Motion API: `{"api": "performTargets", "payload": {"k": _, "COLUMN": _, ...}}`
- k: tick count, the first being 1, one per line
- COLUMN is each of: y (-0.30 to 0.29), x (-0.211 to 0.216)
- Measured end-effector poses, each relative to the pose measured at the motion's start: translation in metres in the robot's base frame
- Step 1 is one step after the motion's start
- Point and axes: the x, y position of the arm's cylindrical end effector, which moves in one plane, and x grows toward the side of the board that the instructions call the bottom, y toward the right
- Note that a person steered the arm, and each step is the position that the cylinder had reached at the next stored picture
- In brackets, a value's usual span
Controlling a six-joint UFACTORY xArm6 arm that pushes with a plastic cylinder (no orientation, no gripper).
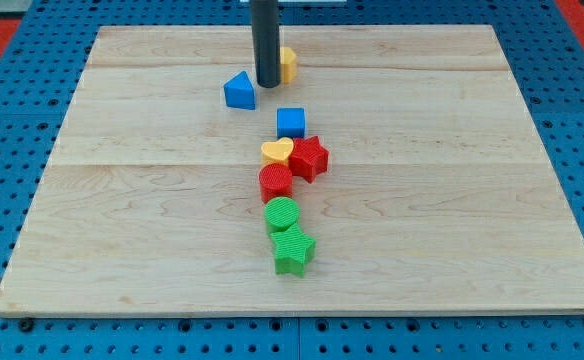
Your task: Move the yellow hexagon left to the yellow heart
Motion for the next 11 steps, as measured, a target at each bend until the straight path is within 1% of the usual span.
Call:
{"api": "performTargets", "payload": {"k": 1, "y": -0.042, "x": 0.005}}
{"api": "performTargets", "payload": {"k": 2, "y": -0.043, "x": 0.039}}
{"api": "performTargets", "payload": {"k": 3, "y": -0.044, "x": 0.038}}
{"api": "performTargets", "payload": {"k": 4, "y": 0.02, "x": 0.006}}
{"api": "performTargets", "payload": {"k": 5, "y": 0.087, "x": -0.012}}
{"api": "performTargets", "payload": {"k": 6, "y": 0.03, "x": -0.038}}
{"api": "performTargets", "payload": {"k": 7, "y": -0.085, "x": -0.035}}
{"api": "performTargets", "payload": {"k": 8, "y": -0.127, "x": -0.05}}
{"api": "performTargets", "payload": {"k": 10, "y": -0.14, "x": 0.045}}
{"api": "performTargets", "payload": {"k": 11, "y": -0.179, "x": 0.011}}
